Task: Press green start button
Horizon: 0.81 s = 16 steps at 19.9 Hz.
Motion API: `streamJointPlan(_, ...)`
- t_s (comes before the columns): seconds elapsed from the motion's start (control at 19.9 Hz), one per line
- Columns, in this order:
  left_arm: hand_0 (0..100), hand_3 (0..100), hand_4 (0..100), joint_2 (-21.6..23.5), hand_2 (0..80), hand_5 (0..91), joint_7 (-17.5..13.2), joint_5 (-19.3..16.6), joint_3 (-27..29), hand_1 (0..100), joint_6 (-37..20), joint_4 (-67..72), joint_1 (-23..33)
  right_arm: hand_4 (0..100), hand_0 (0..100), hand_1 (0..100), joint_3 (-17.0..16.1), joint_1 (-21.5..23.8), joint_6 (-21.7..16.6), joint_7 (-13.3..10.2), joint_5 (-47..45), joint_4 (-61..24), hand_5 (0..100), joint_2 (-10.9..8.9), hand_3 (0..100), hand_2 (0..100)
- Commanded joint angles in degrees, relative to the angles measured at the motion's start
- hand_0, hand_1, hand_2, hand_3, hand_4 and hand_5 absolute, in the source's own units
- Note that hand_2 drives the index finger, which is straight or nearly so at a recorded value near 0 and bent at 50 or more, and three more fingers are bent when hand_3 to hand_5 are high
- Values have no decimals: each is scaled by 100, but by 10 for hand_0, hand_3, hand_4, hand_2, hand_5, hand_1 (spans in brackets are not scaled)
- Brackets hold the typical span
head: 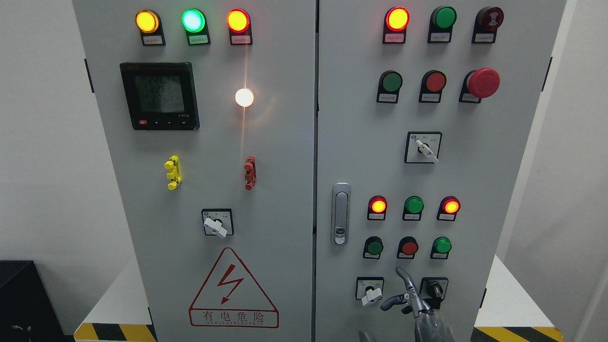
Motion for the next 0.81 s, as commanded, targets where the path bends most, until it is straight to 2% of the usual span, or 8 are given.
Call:
streamJointPlan(0.0,120,0,0,0,0,0,-4,0,0,556,4,-158,-132,0,0,163,53,80,62,369,-908,-386,0,1,0,0)
streamJointPlan(0.2,120,0,0,0,0,0,-4,0,0,556,4,-158,-132,0,0,150,167,54,405,423,-1357,-386,0,1,0,0)
streamJointPlan(0.75,120,0,0,0,0,0,-4,0,0,556,4,-158,-132,0,0,134,290,177,431,415,-1489,-597,0,1,0,0)
